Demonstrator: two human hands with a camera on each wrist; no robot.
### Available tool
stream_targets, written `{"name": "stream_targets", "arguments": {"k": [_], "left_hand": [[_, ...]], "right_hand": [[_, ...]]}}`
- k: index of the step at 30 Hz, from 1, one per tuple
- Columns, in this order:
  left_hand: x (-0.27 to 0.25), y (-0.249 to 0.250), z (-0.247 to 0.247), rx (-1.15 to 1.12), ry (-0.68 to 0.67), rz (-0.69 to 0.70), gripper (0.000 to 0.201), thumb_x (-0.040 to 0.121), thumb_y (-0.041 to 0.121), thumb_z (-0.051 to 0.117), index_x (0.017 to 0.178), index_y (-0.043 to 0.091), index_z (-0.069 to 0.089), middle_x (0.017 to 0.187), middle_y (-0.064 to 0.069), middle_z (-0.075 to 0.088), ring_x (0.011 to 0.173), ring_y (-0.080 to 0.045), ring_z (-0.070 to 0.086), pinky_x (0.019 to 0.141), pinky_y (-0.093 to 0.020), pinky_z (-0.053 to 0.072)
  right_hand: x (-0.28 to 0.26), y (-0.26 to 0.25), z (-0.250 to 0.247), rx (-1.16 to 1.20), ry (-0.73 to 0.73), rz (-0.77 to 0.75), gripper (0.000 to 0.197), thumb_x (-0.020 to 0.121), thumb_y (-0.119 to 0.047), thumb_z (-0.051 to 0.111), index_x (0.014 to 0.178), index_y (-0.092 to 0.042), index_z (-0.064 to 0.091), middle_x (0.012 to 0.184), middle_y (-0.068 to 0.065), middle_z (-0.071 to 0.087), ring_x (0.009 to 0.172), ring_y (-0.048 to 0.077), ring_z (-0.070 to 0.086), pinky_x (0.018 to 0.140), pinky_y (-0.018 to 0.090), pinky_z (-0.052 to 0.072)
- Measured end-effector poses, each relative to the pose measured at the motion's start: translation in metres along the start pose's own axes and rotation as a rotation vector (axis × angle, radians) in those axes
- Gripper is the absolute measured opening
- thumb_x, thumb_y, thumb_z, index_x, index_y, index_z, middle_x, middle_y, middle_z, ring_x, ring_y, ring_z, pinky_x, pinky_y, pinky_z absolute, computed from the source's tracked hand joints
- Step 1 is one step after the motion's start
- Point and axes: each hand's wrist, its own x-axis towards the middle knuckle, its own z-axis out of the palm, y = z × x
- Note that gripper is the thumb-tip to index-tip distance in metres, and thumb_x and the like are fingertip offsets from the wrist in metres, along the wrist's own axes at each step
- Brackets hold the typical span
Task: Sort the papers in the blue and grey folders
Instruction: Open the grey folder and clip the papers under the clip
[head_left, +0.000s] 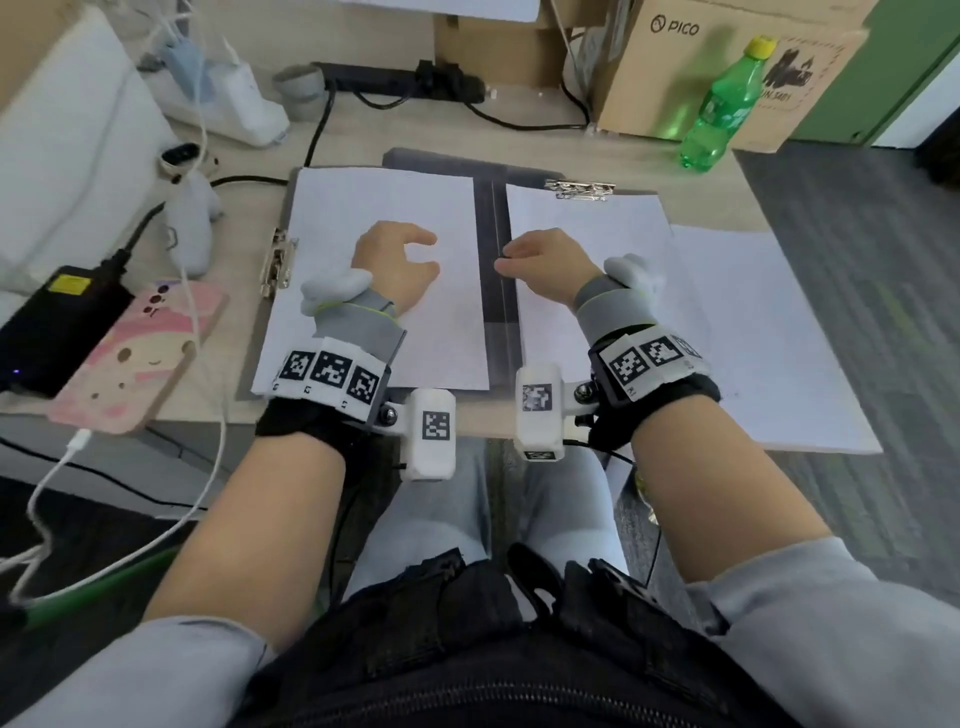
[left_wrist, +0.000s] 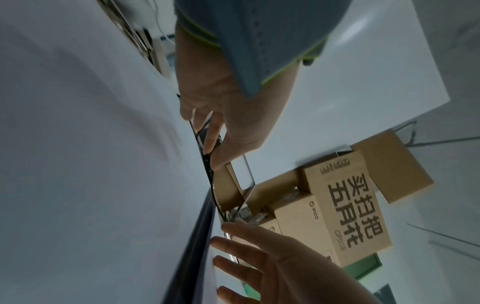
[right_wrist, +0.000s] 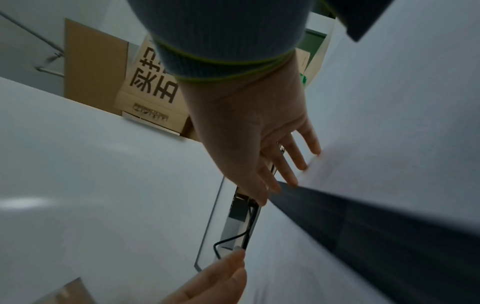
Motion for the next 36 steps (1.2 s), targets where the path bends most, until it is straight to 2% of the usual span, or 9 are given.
{"name": "stream_targets", "arguments": {"k": [6,10,13,15,20,25,31,33,36], "left_hand": [[-0.026,-0.050,-0.044,0.072,0.202,-0.203,0.054,0.079,0.013,0.061,0.132,0.010,0.050,0.138,-0.015,0.048,0.127,-0.030,0.045,0.105,-0.034,0.036],[-0.044,-0.073,-0.063,0.147,0.113,-0.445,0.056,0.081,0.025,0.057,0.130,0.006,0.039,0.130,-0.021,0.047,0.117,-0.038,0.050,0.095,-0.040,0.042],[-0.051,-0.083,-0.068,0.090,0.043,-0.477,0.066,0.064,0.040,0.057,0.121,0.009,0.046,0.117,-0.014,0.059,0.106,-0.037,0.058,0.092,-0.044,0.049],[-0.055,-0.089,-0.072,-0.049,0.054,-0.475,0.070,0.062,0.038,0.062,0.124,0.009,0.045,0.123,-0.013,0.058,0.111,-0.034,0.056,0.097,-0.044,0.047],[-0.059,-0.080,-0.092,-0.327,0.153,-0.359,0.062,0.080,-0.002,0.058,0.138,0.008,0.038,0.135,-0.012,0.050,0.118,-0.025,0.052,0.087,-0.024,0.038],[-0.073,-0.055,-0.112,-0.517,0.202,-0.163,0.059,0.081,-0.008,0.050,0.134,0.015,0.044,0.112,-0.005,0.054,0.079,-0.009,0.055,0.054,-0.007,0.043],[-0.089,0.001,-0.113,-0.758,0.233,0.025,0.066,0.060,0.010,0.053,0.124,0.019,0.050,0.110,-0.005,0.064,0.096,-0.019,0.060,0.076,-0.030,0.052],[-0.088,0.020,-0.109,-0.771,0.198,0.100,0.058,0.070,0.008,0.057,0.126,0.020,0.049,0.115,-0.004,0.063,0.090,-0.012,0.062,0.068,-0.026,0.056],[-0.083,0.048,-0.099,-0.797,0.141,0.208,0.043,0.087,0.004,0.054,0.127,0.017,0.045,0.099,0.011,0.060,0.067,0.009,0.062,0.060,-0.018,0.054]], "right_hand": [[-0.021,-0.027,0.032,0.029,-0.037,-0.058,0.039,0.091,-0.026,0.058,0.126,-0.008,0.058,0.130,0.008,0.058,0.119,0.023,0.055,0.099,0.026,0.040],[-0.027,-0.035,0.050,0.053,-0.026,-0.055,0.038,0.089,-0.026,0.059,0.124,-0.010,0.058,0.131,0.010,0.055,0.113,0.023,0.056,0.101,0.034,0.045],[-0.031,-0.037,0.057,0.065,-0.039,-0.043,0.038,0.090,-0.024,0.059,0.125,-0.010,0.058,0.134,0.009,0.054,0.122,0.024,0.052,0.102,0.032,0.042],[-0.034,-0.039,0.061,0.084,-0.047,-0.029,0.038,0.090,-0.023,0.060,0.125,-0.009,0.058,0.133,0.009,0.055,0.121,0.023,0.053,0.100,0.030,0.041],[-0.037,-0.041,0.063,0.111,-0.114,-0.020,0.040,0.087,-0.029,0.064,0.123,-0.013,0.059,0.131,0.005,0.057,0.112,0.019,0.054,0.089,0.023,0.039],[-0.044,-0.048,0.061,0.136,-0.119,-0.068,0.054,0.084,-0.038,0.067,0.132,-0.019,0.051,0.137,0.003,0.047,0.103,0.015,0.051,0.087,0.023,0.038],[-0.062,-0.059,0.049,0.212,-0.134,-0.220,0.064,0.085,-0.047,0.062,0.141,-0.023,0.041,0.150,-0.003,0.035,0.139,0.019,0.034,0.101,0.026,0.031],[-0.070,-0.061,0.040,0.326,-0.088,-0.303,0.059,0.086,-0.043,0.063,0.139,-0.023,0.045,0.149,-0.005,0.038,0.138,0.019,0.035,0.107,0.027,0.031],[-0.084,-0.063,0.021,0.464,-0.008,-0.409,0.055,0.087,-0.036,0.064,0.137,-0.018,0.048,0.145,-0.001,0.045,0.131,0.014,0.044,0.107,0.025,0.036]]}}
